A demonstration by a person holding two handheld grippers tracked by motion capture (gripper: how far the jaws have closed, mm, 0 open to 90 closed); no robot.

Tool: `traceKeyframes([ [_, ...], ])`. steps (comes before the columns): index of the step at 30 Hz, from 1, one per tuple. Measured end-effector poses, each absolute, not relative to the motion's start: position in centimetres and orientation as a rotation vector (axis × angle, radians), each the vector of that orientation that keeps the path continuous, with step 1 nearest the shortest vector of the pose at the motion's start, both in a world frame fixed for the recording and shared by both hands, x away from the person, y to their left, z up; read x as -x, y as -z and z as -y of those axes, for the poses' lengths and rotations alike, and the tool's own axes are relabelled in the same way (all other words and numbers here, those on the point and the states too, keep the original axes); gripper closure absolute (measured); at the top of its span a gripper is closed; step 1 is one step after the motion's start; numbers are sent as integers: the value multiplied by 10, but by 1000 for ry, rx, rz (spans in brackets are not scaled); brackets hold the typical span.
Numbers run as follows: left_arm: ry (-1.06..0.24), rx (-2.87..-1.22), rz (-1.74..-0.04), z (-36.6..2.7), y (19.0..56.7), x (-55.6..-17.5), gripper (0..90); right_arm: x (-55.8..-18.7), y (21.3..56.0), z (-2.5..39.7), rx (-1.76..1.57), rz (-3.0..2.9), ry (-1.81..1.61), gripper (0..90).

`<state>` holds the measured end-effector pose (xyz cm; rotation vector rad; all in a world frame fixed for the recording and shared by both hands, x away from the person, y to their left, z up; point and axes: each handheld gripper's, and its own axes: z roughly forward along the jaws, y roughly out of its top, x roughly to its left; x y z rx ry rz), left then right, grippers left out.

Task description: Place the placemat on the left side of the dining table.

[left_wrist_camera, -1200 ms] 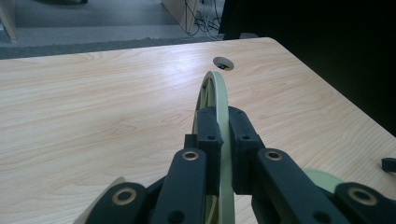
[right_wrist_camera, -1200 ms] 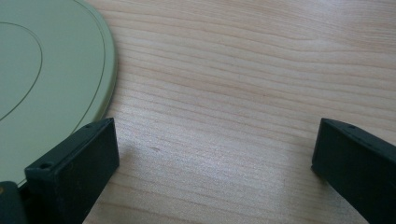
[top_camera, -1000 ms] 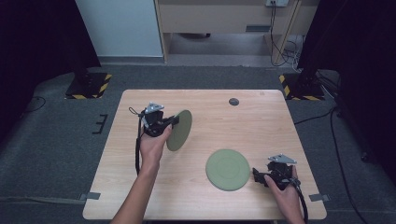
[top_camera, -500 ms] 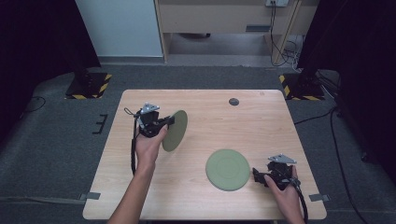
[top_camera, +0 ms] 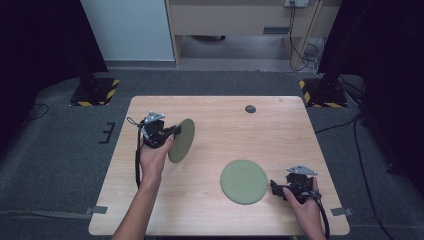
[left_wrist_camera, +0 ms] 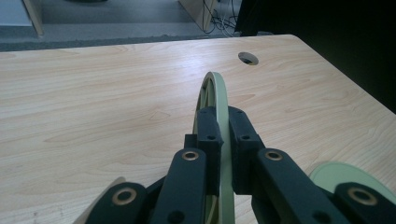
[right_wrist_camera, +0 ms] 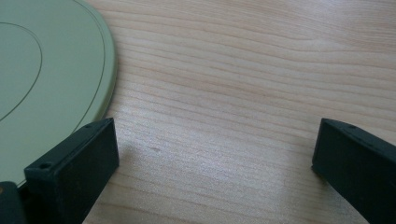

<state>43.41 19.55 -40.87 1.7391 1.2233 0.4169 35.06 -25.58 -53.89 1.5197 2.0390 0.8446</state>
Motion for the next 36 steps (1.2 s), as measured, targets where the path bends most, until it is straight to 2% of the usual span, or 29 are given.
traceKeyframes([
  [23,-446,-1733,-1261,-218,412,-431,850,-351,539,255,-1521,-2038,-845,9],
  [36,-445,-1733,-1258,-216,413,-431,850,-351,539,255,-1522,-2039,-845,8],
])
